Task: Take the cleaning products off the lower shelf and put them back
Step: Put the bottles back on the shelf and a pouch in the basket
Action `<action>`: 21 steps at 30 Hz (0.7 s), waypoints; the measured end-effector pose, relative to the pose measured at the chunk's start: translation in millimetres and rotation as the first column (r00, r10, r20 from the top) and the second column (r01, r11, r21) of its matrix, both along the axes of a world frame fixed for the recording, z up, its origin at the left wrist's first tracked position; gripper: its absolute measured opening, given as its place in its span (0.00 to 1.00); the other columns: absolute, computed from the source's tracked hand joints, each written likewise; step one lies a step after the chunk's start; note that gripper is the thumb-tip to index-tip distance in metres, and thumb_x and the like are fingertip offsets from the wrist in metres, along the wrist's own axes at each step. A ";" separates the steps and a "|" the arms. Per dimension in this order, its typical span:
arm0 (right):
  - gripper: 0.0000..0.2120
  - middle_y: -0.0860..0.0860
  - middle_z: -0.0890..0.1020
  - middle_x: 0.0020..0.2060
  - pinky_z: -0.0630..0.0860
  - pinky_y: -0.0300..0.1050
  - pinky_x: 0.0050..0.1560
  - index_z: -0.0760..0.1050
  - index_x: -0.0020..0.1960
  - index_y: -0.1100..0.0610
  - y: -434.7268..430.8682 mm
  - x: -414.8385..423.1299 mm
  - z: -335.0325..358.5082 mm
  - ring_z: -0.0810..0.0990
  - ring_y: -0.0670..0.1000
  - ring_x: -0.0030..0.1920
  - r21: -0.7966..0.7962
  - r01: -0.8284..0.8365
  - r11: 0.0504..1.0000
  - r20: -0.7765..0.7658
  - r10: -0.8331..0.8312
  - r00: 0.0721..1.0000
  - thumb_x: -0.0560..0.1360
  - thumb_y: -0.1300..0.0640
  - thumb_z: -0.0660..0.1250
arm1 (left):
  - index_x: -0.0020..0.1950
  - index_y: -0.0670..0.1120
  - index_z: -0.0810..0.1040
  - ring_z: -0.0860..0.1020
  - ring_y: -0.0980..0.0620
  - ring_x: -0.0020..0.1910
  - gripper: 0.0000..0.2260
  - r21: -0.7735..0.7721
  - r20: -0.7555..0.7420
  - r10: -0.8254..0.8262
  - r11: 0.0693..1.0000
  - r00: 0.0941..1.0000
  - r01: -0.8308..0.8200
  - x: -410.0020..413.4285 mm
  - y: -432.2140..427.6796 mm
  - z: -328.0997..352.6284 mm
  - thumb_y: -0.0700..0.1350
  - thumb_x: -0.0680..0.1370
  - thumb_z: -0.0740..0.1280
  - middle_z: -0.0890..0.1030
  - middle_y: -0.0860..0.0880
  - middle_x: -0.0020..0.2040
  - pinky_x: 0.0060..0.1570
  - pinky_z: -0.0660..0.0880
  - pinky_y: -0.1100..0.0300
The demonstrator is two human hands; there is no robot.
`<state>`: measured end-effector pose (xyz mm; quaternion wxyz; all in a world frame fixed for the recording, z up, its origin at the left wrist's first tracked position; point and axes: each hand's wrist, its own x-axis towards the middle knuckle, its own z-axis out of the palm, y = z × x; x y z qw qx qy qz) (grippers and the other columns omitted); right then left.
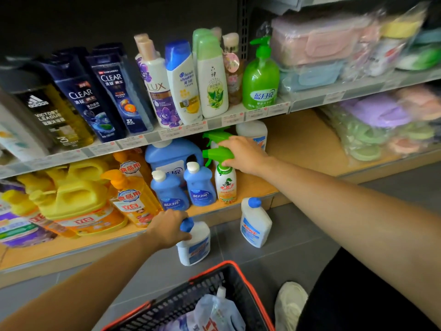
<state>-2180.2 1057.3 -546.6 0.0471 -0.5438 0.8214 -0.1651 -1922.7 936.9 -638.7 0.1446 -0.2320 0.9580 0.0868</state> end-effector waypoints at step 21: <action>0.27 0.55 0.80 0.61 0.74 0.45 0.48 0.72 0.69 0.55 87.9 14.4 -104.7 0.79 0.56 0.57 0.403 0.119 0.908 0.222 -0.223 0.949 0.74 0.45 0.73 | 0.53 0.47 0.81 0.79 0.47 0.45 0.11 0.238 -0.466 0.084 0.971 0.881 0.033 9.4 12.0 121.3 0.49 0.74 0.76 0.81 0.50 0.44 0.46 0.76 0.49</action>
